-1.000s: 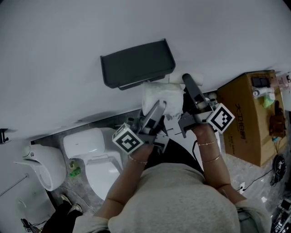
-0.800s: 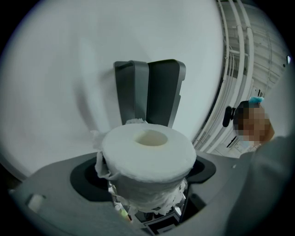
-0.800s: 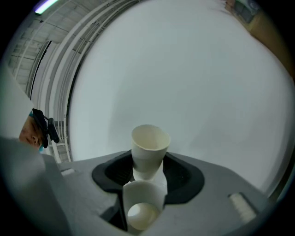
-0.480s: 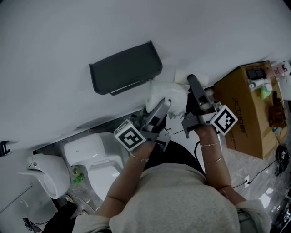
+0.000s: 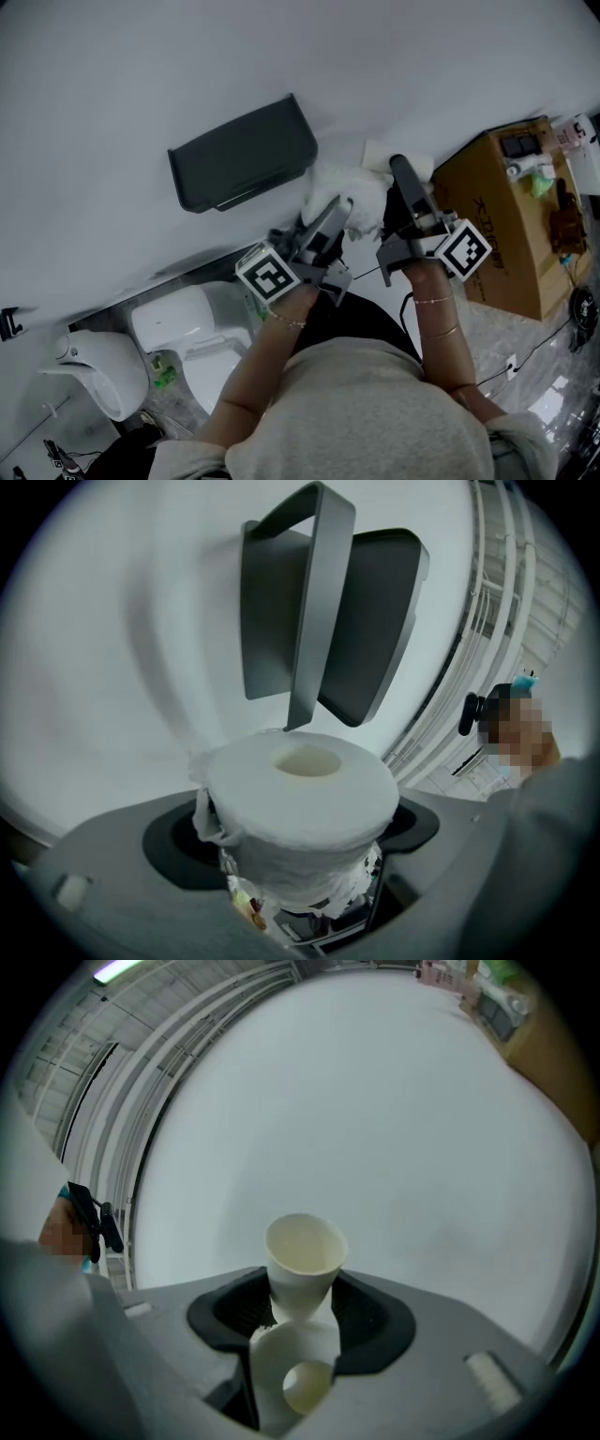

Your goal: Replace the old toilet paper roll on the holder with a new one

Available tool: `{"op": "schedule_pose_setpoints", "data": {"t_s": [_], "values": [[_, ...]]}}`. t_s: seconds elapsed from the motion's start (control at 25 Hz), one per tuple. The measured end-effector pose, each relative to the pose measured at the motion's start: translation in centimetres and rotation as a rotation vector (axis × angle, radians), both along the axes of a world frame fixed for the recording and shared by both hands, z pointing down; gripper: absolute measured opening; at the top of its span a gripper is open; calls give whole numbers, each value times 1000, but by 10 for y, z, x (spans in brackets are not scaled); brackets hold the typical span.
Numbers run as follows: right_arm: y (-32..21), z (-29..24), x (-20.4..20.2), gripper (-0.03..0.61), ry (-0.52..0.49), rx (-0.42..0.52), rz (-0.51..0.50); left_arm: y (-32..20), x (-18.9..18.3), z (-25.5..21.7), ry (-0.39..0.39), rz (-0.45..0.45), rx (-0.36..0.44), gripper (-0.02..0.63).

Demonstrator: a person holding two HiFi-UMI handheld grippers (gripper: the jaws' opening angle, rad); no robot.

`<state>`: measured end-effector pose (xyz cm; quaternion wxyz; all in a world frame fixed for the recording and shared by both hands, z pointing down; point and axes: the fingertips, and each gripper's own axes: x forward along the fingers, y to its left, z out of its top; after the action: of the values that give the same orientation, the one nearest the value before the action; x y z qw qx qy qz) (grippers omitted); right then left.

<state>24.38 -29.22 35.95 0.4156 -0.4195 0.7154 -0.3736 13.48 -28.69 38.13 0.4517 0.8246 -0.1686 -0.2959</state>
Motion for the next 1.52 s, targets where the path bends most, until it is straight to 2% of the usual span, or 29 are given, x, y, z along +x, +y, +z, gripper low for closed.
{"op": "schedule_pose_setpoints", "data": {"t_s": [0.32, 0.64, 0.8, 1.04, 1.2, 1.52], "values": [[-1, -4, 3, 209, 15, 14, 20, -10, 1, 0, 34, 4, -10, 466], [-1, -9, 5, 207, 21, 32, 36, -21, -6, -10, 50, -17, 25, 466], [-7, -12, 11, 207, 37, 37, 40, -25, -5, -13, 90, -16, -9, 466], [-9, -11, 7, 207, 24, 39, 27, -29, -13, -18, 95, -56, 28, 466], [-8, -11, 2, 207, 25, 43, 13, -28, -17, -18, 117, -69, 3, 466], [-9, -12, -8, 207, 21, 44, -13, -28, -40, -23, 134, -128, 8, 466]]}}
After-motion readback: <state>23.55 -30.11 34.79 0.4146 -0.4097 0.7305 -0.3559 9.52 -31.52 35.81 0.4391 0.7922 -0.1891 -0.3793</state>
